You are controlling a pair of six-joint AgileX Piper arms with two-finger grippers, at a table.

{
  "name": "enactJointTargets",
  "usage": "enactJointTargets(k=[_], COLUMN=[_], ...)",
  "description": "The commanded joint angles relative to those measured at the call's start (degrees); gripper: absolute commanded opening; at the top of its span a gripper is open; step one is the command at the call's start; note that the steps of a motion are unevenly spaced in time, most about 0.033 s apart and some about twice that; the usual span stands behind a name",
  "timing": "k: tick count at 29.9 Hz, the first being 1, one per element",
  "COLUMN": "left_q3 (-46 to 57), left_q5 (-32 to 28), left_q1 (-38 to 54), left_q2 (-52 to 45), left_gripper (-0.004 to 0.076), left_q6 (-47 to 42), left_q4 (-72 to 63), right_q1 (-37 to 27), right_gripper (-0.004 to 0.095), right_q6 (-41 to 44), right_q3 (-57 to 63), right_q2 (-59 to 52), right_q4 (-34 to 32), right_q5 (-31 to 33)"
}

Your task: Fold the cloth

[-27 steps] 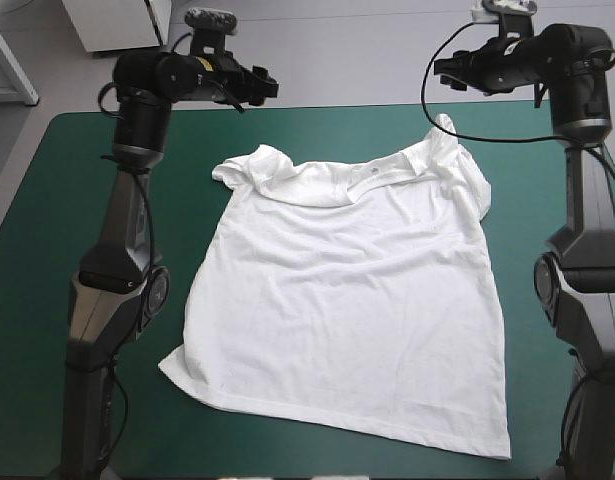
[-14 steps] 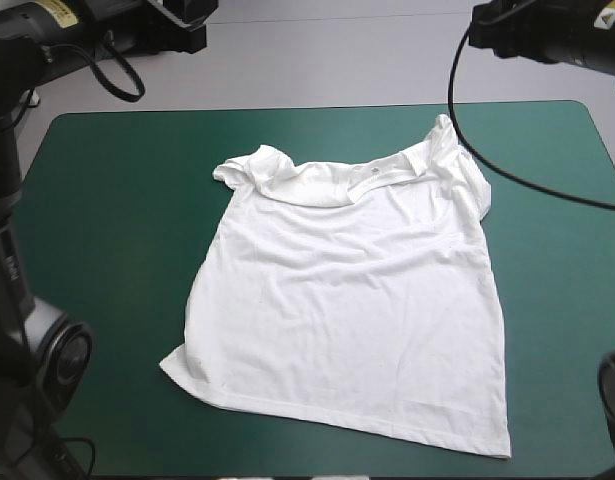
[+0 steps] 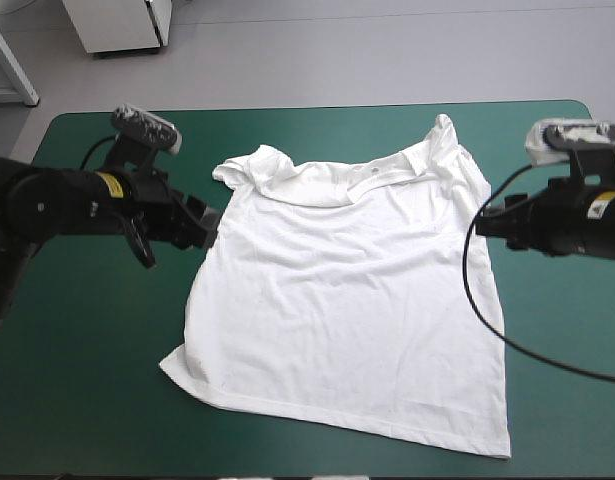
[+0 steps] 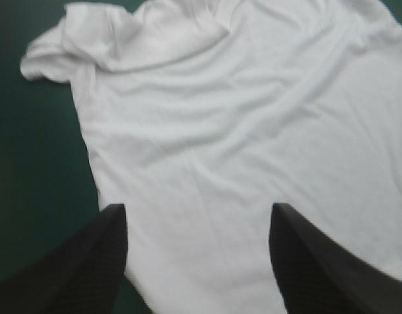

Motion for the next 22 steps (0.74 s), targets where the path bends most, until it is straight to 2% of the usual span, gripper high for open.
enactJointTargets(k=[1, 9, 14, 22], left_q3=[8.45, 26.36, 35.22, 42.69], left_q5=[1.63, 1.44, 0.04, -7.03], left_q1=[-0.33, -0.33, -0.33, -0.33], left_q2=[-4.52, -4.1, -4.1, -4.1], left_gripper=[0.0454, 0.0454, 0.0454, 0.0454], left_q6=[-1.24, -1.83, -3.81, -6.72], left_q4=[-0.28, 0.97, 5.33, 6.37], right_q1=[0.13, 0.13, 0.13, 0.13], right_gripper=[0.0418, 0.0416, 0.0416, 0.0416], right_q6=[2.06, 5.54, 5.54, 5.42], right_q3=[8.27, 23.11, 23.93, 23.93], right_q2=[-6.67, -14.84, -15.39, -15.29], right_q4=[1.94, 4.14, 4.25, 4.11], right_q5=[-1.75, -1.75, -1.75, -1.75])
